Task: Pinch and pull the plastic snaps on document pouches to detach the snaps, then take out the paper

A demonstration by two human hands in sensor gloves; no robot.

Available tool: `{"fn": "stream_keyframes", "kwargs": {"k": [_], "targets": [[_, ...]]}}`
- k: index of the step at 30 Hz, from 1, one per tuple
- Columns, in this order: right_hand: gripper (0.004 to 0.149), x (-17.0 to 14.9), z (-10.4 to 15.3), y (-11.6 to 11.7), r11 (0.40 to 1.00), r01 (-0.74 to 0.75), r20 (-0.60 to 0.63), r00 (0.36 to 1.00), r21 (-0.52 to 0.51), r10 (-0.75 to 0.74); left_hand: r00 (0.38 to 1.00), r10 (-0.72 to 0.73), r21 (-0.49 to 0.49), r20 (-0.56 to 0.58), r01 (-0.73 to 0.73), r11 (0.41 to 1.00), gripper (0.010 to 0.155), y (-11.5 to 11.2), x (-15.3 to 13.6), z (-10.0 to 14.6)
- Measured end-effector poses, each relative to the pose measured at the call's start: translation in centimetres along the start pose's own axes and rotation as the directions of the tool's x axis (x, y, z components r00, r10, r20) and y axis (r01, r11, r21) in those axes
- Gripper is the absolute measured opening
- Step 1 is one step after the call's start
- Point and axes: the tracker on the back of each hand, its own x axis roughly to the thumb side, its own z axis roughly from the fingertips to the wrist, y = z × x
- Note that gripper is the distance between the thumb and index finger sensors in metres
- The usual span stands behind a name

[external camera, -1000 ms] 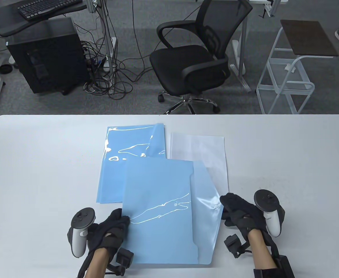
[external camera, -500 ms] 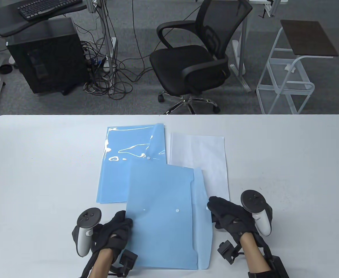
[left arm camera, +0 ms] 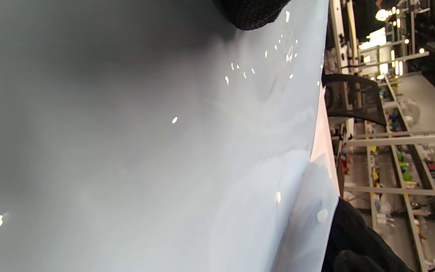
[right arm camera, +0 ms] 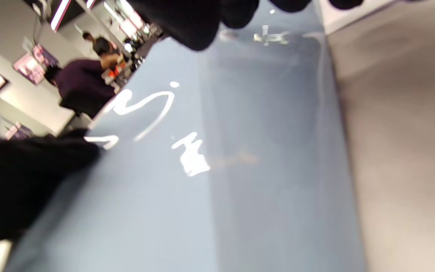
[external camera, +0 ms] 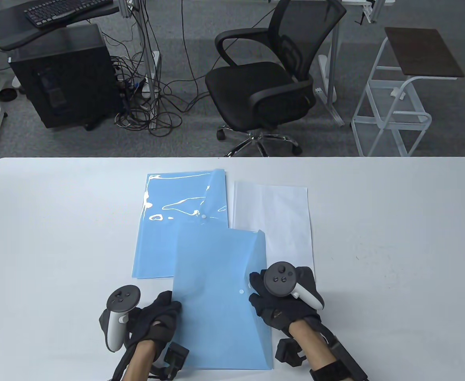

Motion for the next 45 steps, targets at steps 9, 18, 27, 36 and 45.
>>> {"fn": "stream_keyframes", "kwargs": {"k": [9,18,27,36,45], "targets": [[0.064,1.0,-1.3,2.4,0.981,-0.173,-0.014,0.984,0.085,0.175,1.0,-0.003,0.0,-0.004,0.003,1.0,0.048,0.0,0.0,0.0],[0.064,1.6,-1.7,3.5,0.953,-0.286,-0.021,0.957,0.099,0.289,1.0,-0.002,-0.008,-0.016,0.002,1.0,0.048,0.0,0.1,0.0],[0.064,4.0,-2.1,4.9,0.846,-0.527,-0.016,0.848,0.081,0.53,1.0,-0.024,-0.001,-0.019,0.024,1.0,0.048,-0.1,0.2,-0.1],[0.068,2.2,-1.4,2.7,0.931,-0.344,-0.034,0.936,0.121,0.35,0.999,-0.033,0.016,-0.02,0.033,0.999,0.047,-0.2,0.2,-0.1],[0.079,1.2,2.2,-2.1,0.936,-0.271,-0.062,0.963,-0.225,0.264,0.999,-0.05,0.031,-0.014,0.051,0.998,0.047,-0.4,0.3,-0.1]]}}
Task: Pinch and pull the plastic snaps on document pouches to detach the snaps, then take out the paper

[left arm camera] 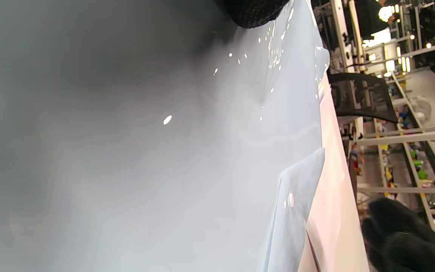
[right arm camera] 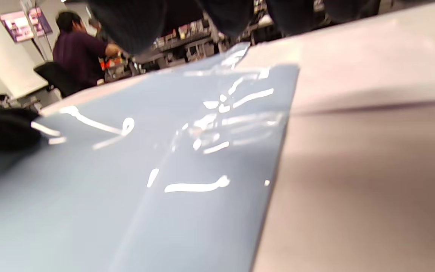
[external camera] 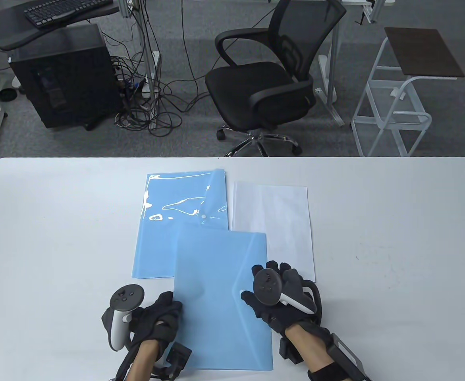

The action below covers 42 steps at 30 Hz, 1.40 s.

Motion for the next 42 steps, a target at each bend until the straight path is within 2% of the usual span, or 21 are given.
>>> {"fn": "stream_keyframes", "kwargs": {"k": [6,11,19,25,30,35,42], "targets": [[0.084,-2.3,2.0,-2.2,0.992,0.033,-0.031,0.999,-0.119,-0.037,1.0,0.007,0.012,0.024,-0.007,1.0,0.047,-0.1,0.3,0.2],[0.084,-4.5,3.3,-2.9,0.981,0.055,-0.066,0.996,-0.186,-0.068,1.0,0.007,0.016,0.025,-0.008,1.0,0.046,-0.1,0.3,0.3],[0.086,-8.1,3.6,-1.7,0.967,0.092,-0.125,0.984,-0.237,-0.124,0.999,0.026,0.029,0.038,-0.027,0.999,0.046,0.3,0.4,0.4],[0.086,-8.6,3.3,-0.8,0.973,0.1,-0.138,0.982,-0.209,-0.131,0.997,0.048,0.042,0.054,-0.05,0.998,0.046,1.0,0.5,0.7],[0.085,-8.7,3.5,-0.8,0.971,0.119,-0.13,0.98,-0.209,-0.149,0.991,0.1,0.06,0.09,-0.105,0.993,0.045,2.6,1.1,1.0],[0.085,-9.2,3.7,-0.9,0.964,0.156,-0.131,0.974,-0.215,-0.187,0.987,0.103,0.138,0.127,-0.121,0.983,0.045,5.3,2.6,1.3],[0.085,-9.4,3.9,-0.7,0.966,0.151,-0.133,0.974,-0.212,-0.182,0.986,0.065,0.247,0.154,-0.102,0.964,0.044,9.4,5.4,-0.4]]}}
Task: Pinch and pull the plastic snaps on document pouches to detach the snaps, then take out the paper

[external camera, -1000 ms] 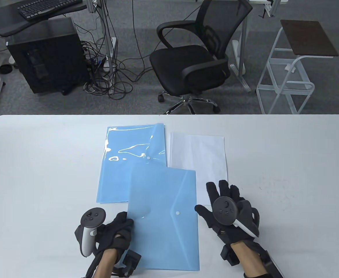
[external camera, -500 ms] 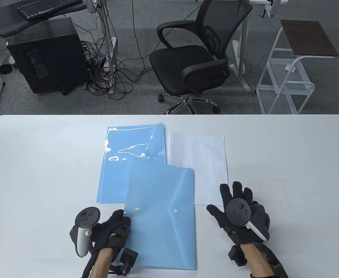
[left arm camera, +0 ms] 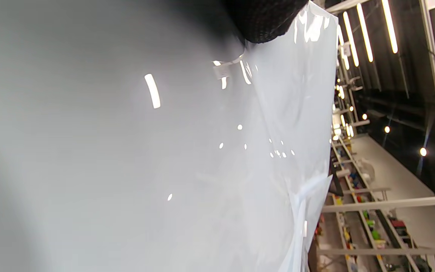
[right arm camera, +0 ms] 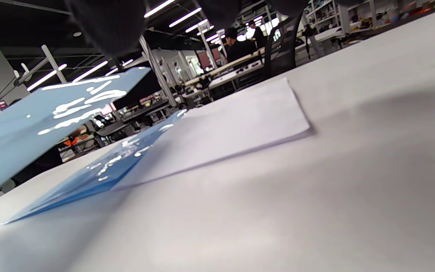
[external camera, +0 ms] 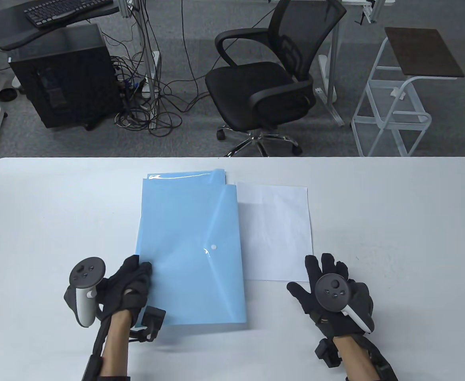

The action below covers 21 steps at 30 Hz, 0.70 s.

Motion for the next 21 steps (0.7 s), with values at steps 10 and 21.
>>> {"fn": "stream_keyframes", "kwargs": {"k": [10,21], "targets": [[0.085,-0.1,0.0,-0.1,1.0,0.011,-0.007,1.0,0.005,-0.011,0.997,-0.071,0.128,-0.026,0.073,0.989,0.044,2.0,1.1,-6.1],[0.085,-0.1,-0.3,0.1,1.0,0.014,-0.001,1.0,0.019,-0.014,0.993,-0.064,0.088,-0.101,0.073,0.993,0.044,0.5,-0.4,-11.8]]}}
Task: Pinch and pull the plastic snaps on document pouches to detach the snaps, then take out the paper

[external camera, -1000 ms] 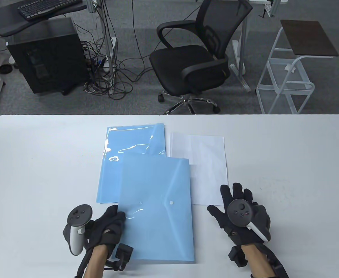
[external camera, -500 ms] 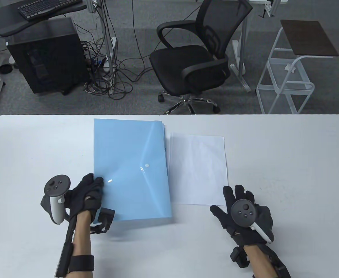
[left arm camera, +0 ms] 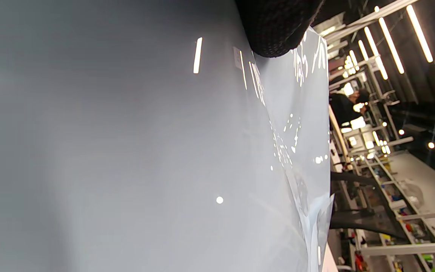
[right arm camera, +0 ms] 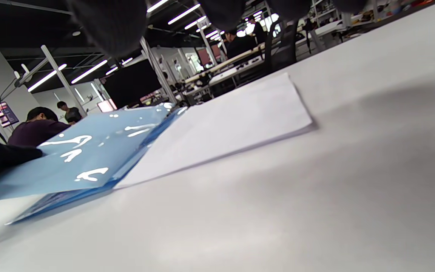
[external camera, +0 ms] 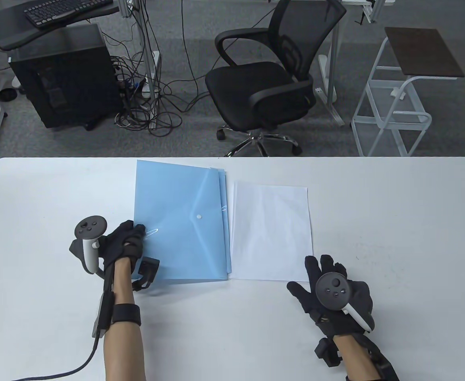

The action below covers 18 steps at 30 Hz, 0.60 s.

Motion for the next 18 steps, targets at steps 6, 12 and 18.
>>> {"fn": "stream_keyframes", "kwargs": {"k": [6,12,18], "targets": [[0.085,0.0,-0.1,0.0,1.0,0.0,-0.001,1.0,0.004,0.0,0.998,-0.033,0.0,-0.045,0.033,0.999,0.045,-0.8,-0.6,-1.6],[0.085,0.1,-0.2,0.1,1.0,-0.001,-0.003,1.0,0.008,0.001,0.994,-0.097,0.037,-0.055,0.099,0.994,0.053,-1.0,-0.4,-2.0],[0.085,0.1,-0.1,0.2,1.0,-0.002,-0.003,1.0,0.011,0.002,0.984,-0.155,0.144,-0.085,0.166,0.976,0.061,-0.1,0.2,-0.9]]}}
